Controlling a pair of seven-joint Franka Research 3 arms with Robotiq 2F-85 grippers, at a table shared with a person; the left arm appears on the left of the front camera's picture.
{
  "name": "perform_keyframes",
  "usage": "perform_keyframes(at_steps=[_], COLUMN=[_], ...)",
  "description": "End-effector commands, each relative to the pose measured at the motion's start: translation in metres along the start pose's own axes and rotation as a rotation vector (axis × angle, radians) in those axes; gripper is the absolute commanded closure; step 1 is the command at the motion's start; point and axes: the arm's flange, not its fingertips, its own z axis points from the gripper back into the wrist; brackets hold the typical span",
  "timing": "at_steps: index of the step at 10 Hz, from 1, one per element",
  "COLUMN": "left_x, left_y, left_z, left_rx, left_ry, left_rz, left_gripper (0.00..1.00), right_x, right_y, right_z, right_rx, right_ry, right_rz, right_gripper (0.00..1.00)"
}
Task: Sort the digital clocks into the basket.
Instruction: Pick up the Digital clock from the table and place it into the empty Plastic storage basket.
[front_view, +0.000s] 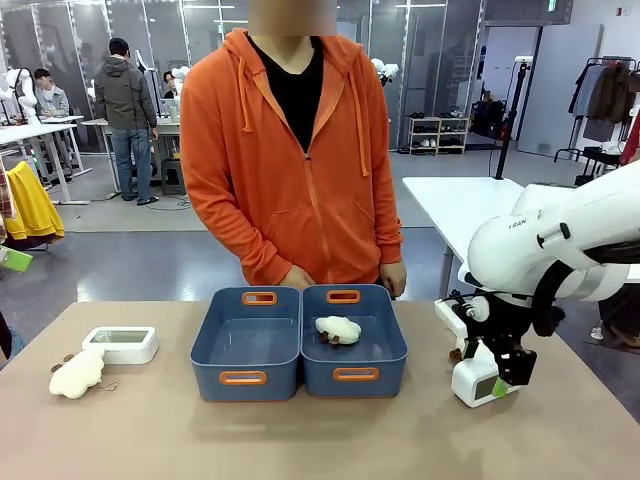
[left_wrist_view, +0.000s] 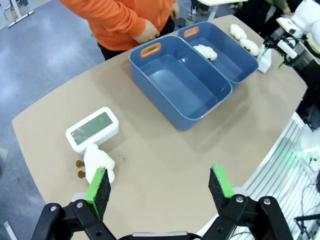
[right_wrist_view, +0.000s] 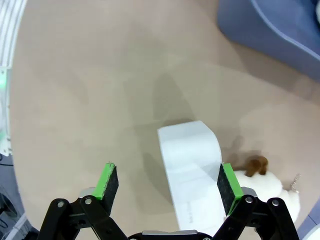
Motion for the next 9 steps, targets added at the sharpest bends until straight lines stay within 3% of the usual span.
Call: perform_keyframes(at_steps=[1, 4, 6, 7, 8, 9], left_x=[-0.001, -0.001, -0.001, -0.001, -0.001, -0.001], left_y=[0.0, 0.0, 0.0, 0.0, 0.0, 0.0], left_z=[0.001, 0.001, 0.001, 0.001, 0.001, 0.001], left_rx=[-0.013, -0.013, -0.013, -0.013, -0.013, -0.013], left_ry=[0.002, 0.002, 0.002, 0.002, 0.002, 0.002], left_rz=[-0.014, -0.014, -0.014, -0.014, -0.014, -0.014], left_gripper=[0.0, 0.0, 0.0, 0.0, 0.0, 0.0], right_x=[-0.006, -0.015, -0.018, -0.02, -0.02, -0.019], right_y=[-0.013, -0.022, -0.025, -0.025, -0.023, -0.023], right_z=[-0.006, -0.035, -0.039, -0.039, -0.039, -0.04], right_rx=[-0.072, -0.02, -0.015, -0.002, 0.016, 0.028], right_ry=[0.033, 0.099, 0.079, 0.055, 0.031, 0.044], right_rz=[0.016, -0.007, -0.026, -0.023, -0.02, -0.018], right_gripper=[0.0, 0.0, 0.0, 0.6, 0.6, 1.0])
